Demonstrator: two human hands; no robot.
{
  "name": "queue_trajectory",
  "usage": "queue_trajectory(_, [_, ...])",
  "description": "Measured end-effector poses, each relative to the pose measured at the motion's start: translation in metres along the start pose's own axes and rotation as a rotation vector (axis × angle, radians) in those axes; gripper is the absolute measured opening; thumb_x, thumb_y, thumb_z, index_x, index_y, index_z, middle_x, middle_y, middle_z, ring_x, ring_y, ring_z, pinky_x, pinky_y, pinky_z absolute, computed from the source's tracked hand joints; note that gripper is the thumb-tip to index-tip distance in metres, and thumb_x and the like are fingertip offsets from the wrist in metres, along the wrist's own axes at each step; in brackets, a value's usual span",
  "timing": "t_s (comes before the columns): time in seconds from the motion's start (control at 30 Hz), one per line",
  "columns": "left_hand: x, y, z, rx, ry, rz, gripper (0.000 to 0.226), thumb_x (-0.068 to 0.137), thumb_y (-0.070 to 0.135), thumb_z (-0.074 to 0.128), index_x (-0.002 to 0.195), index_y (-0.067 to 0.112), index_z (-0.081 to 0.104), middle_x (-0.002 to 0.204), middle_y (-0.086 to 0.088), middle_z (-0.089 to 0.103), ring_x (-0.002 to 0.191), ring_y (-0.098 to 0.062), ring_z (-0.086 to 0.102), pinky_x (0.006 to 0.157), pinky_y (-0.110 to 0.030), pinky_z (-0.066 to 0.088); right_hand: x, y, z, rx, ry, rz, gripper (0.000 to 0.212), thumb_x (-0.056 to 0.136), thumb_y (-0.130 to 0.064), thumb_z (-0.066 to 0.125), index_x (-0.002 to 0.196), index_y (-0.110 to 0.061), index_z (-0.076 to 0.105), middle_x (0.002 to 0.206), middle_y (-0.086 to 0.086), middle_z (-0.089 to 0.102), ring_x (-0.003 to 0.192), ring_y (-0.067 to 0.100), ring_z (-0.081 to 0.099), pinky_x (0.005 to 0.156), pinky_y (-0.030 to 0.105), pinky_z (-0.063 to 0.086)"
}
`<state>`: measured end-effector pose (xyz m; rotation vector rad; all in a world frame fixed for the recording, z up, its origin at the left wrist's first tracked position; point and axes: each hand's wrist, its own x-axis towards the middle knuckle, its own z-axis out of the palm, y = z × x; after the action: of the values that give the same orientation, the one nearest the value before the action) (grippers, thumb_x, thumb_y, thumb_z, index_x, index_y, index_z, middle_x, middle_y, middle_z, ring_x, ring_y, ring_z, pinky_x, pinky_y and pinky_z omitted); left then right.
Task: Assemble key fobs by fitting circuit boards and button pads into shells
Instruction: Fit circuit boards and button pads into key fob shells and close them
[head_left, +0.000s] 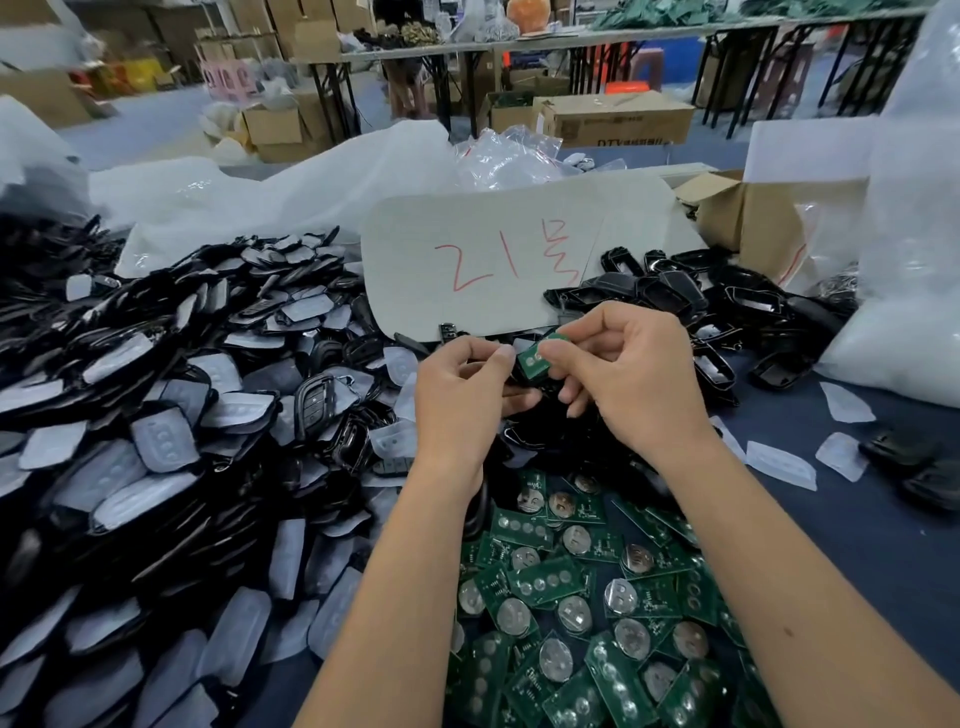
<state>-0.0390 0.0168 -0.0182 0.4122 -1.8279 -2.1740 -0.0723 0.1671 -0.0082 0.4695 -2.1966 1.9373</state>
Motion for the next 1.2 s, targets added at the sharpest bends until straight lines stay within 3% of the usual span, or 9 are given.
queue_trajectory(0.23, [0.0016, -0.0011, -0.0006, 0.016, -0.002, 0.004, 0.015, 0.099, 0.010, 0.067, 0.085, 0.006, 0.067, 0.082, -0.016, 0.069, 0.057, -0.024, 0.071, 0.062, -0.029, 0.061, -0.0023, -0.0005, 0.0019, -0.177, 0.032, -0.029, 0.018, 0.085, -0.022, 0.086, 0.085, -0.013, 0.071, 0.064, 0.004, 0.072, 0.044, 0.020, 0.064, 0.040, 0.025, 0.047])
queue_trajectory(0.37, [0.0021, -0.0016, -0.0017, 0.027, -0.003, 0.021, 0.015, 0.097, 0.011, 0.070, 0.082, 0.010, 0.068, 0.073, -0.008, 0.069, 0.058, -0.024, 0.072, 0.060, -0.026, 0.059, -0.0017, 0.0006, 0.0029, -0.288, 0.073, -0.037, 0.022, 0.081, -0.032, 0.088, 0.081, -0.019, 0.071, 0.064, 0.001, 0.071, 0.056, 0.023, 0.069, 0.057, 0.041, 0.059])
queue_trajectory(0.47, [0.0005, -0.0028, -0.0027, 0.078, -0.021, 0.058, 0.011, 0.091, 0.010, 0.077, 0.084, 0.013, 0.068, 0.068, -0.004, 0.071, 0.060, -0.022, 0.073, 0.061, -0.025, 0.057, -0.0014, 0.0019, 0.0042, -0.314, 0.084, -0.048, 0.023, 0.081, -0.034, 0.088, 0.080, -0.020, 0.070, 0.063, 0.002, 0.070, 0.059, 0.024, 0.068, 0.064, 0.046, 0.060])
queue_trajectory(0.83, [0.0009, -0.0042, -0.0032, 0.099, -0.017, 0.092, 0.016, 0.088, 0.006, 0.079, 0.084, 0.013, 0.065, 0.067, -0.005, 0.071, 0.059, -0.020, 0.073, 0.055, -0.021, 0.053, -0.0011, 0.0034, 0.0058, -0.368, 0.113, -0.049, 0.029, 0.078, -0.037, 0.090, 0.081, -0.027, 0.062, 0.058, -0.001, 0.068, 0.051, 0.012, 0.064, 0.062, 0.031, 0.057])
queue_trajectory(1.0, [0.0011, -0.0034, -0.0044, 0.071, -0.031, 0.082, 0.019, 0.088, 0.003, 0.078, 0.080, 0.015, 0.065, 0.067, -0.002, 0.070, 0.057, -0.020, 0.071, 0.057, -0.022, 0.053, -0.0010, 0.0014, 0.0043, -0.386, 0.114, -0.036, 0.031, 0.077, -0.039, 0.091, 0.084, -0.025, 0.064, 0.057, -0.003, 0.067, 0.052, 0.006, 0.059, 0.056, 0.012, 0.043])
queue_trajectory(1.2, [0.0016, -0.0014, -0.0088, 0.054, -0.045, 0.101, 0.017, 0.088, 0.001, 0.077, 0.083, 0.012, 0.065, 0.062, 0.000, 0.065, 0.053, -0.017, 0.063, 0.055, -0.023, 0.051, -0.0008, 0.0011, 0.0004, -0.330, 0.074, 0.020, 0.027, 0.076, -0.042, 0.091, 0.081, -0.026, 0.070, 0.065, -0.005, 0.065, 0.053, 0.003, 0.054, 0.054, 0.014, 0.043])
